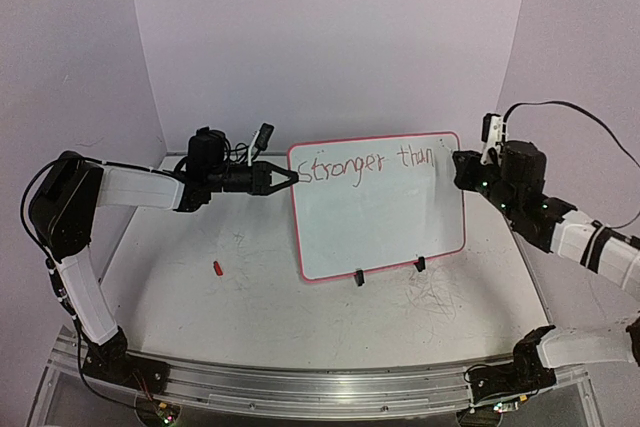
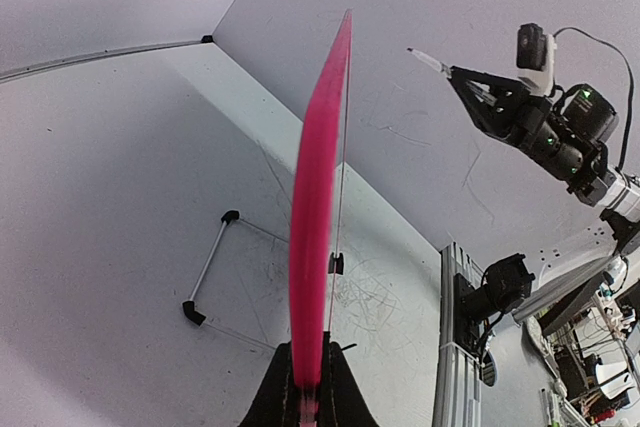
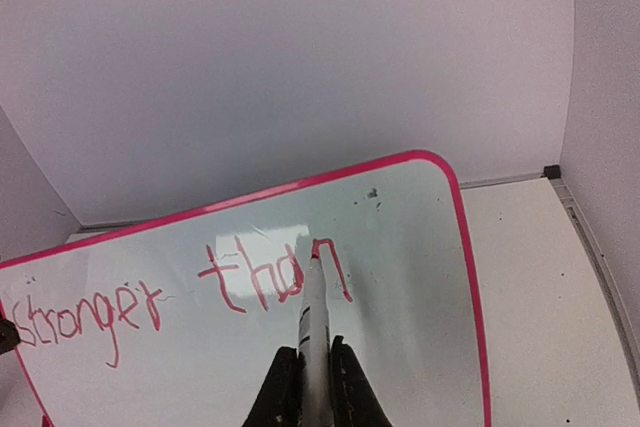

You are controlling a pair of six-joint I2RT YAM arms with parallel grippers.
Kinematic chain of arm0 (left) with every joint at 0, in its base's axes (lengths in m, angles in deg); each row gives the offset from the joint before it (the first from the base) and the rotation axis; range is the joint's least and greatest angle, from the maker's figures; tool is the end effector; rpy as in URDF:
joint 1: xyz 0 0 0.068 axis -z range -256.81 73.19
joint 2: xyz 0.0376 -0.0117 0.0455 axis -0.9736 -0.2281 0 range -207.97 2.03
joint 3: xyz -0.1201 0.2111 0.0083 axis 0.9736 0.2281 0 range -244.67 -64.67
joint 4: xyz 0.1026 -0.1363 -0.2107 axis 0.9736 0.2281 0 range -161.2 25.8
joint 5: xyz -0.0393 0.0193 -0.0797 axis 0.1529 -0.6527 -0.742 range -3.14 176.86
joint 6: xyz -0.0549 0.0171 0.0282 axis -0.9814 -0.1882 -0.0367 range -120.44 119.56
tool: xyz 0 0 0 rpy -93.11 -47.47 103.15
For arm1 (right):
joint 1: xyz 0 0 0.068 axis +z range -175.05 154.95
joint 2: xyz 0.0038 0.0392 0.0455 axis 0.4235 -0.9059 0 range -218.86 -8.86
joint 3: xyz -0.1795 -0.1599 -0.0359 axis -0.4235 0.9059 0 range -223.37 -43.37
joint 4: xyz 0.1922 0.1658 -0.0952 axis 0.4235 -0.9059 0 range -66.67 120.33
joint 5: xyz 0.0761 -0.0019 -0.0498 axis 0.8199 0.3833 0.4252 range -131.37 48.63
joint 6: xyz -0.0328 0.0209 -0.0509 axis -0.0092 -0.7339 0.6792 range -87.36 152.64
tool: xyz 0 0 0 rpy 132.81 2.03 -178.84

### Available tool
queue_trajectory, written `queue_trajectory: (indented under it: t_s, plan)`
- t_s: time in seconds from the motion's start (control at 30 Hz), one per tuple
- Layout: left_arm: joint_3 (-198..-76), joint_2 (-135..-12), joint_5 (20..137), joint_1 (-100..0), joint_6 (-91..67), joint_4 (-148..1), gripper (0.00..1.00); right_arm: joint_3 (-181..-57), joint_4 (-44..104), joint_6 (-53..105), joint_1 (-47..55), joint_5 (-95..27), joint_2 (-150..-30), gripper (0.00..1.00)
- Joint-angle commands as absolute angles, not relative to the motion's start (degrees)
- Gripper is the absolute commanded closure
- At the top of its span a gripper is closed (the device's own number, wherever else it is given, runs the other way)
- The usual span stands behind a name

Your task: Write a sentence on the whiteboard

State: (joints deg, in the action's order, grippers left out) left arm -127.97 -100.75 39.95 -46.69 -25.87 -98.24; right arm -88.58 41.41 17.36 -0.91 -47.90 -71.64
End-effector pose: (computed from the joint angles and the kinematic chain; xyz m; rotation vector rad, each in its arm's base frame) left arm 0.3384 -0.2381 0.2016 0.7163 1.8125 -1.3956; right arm 0.2737 0.1165 0.2869 -0.0451 1.7001 0.4204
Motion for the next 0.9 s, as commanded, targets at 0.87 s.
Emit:
queue_trajectory:
  t_s: [0.87]
  plan:
    - [-128.04, -97.85, 41.38, -45.26, -25.68, -96.91, 1.00, -96.61, 37.03, 12.89, 26.28, -51.91, -80.96, 1.00]
